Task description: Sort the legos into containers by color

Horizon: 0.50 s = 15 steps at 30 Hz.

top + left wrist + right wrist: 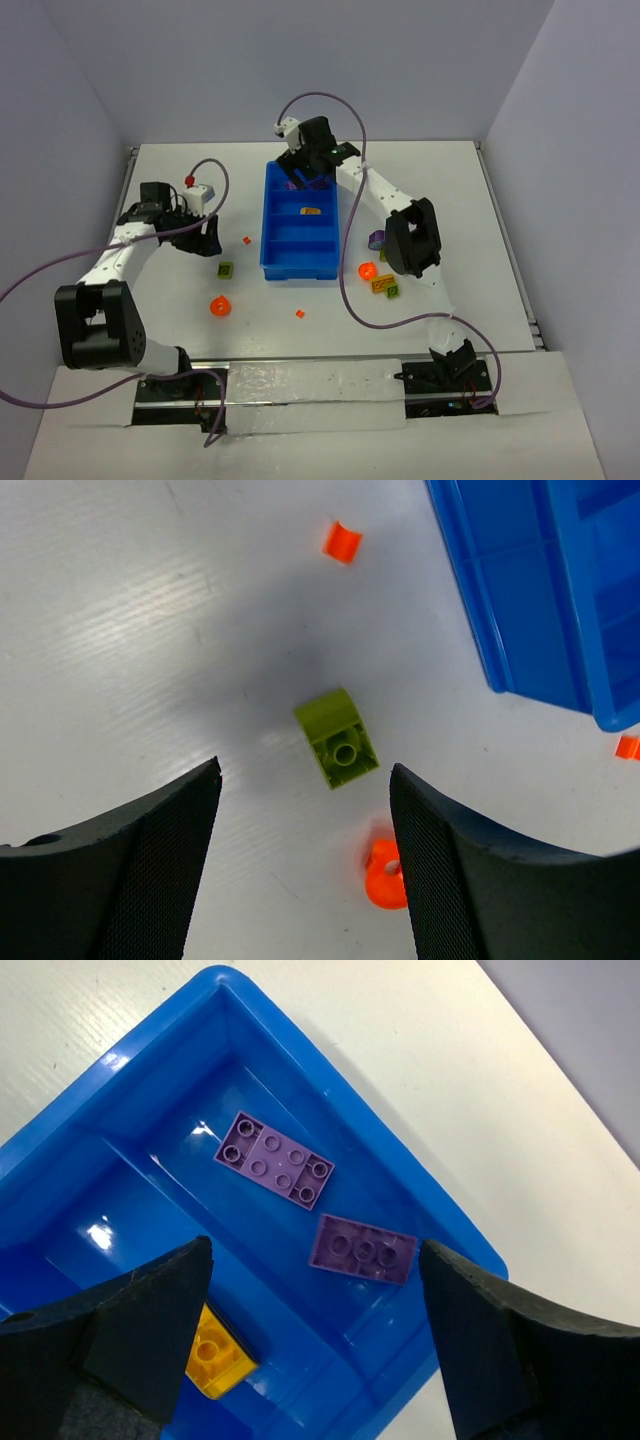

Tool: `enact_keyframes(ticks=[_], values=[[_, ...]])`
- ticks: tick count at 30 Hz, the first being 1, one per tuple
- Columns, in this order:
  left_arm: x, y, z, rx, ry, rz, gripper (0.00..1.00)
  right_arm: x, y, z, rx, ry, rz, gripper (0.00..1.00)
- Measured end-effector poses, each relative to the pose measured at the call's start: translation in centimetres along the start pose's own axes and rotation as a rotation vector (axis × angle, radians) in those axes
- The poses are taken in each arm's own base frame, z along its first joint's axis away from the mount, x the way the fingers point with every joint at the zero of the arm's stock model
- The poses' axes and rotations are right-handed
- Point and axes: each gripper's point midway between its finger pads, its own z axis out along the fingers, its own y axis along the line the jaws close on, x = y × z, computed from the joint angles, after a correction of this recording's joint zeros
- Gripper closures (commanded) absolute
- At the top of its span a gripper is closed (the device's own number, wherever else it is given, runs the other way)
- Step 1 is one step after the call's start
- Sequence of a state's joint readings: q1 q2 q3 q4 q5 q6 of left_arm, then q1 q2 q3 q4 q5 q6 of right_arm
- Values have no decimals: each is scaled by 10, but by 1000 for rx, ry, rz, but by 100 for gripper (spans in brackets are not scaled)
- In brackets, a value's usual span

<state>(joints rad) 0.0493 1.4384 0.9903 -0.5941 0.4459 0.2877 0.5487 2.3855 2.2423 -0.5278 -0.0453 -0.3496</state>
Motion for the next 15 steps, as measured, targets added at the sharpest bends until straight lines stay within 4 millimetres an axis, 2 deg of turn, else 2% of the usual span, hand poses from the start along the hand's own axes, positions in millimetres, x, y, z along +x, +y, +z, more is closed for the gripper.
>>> enact_keyframes(ticks=[4,7,10,15], values=[[21,-15,7,18,84,32,25,-5,-2,-13,-2,-5,32,0],[38,-30,12,44,152,55,23,-22,-9,-32,5,-45,68,0],[47,-41,16,61,199,63,23,-44,-21,-61,18,-102,111,0],[58,-49,27,53,263,42,28,-81,-47,-119,38,-218,203,0]])
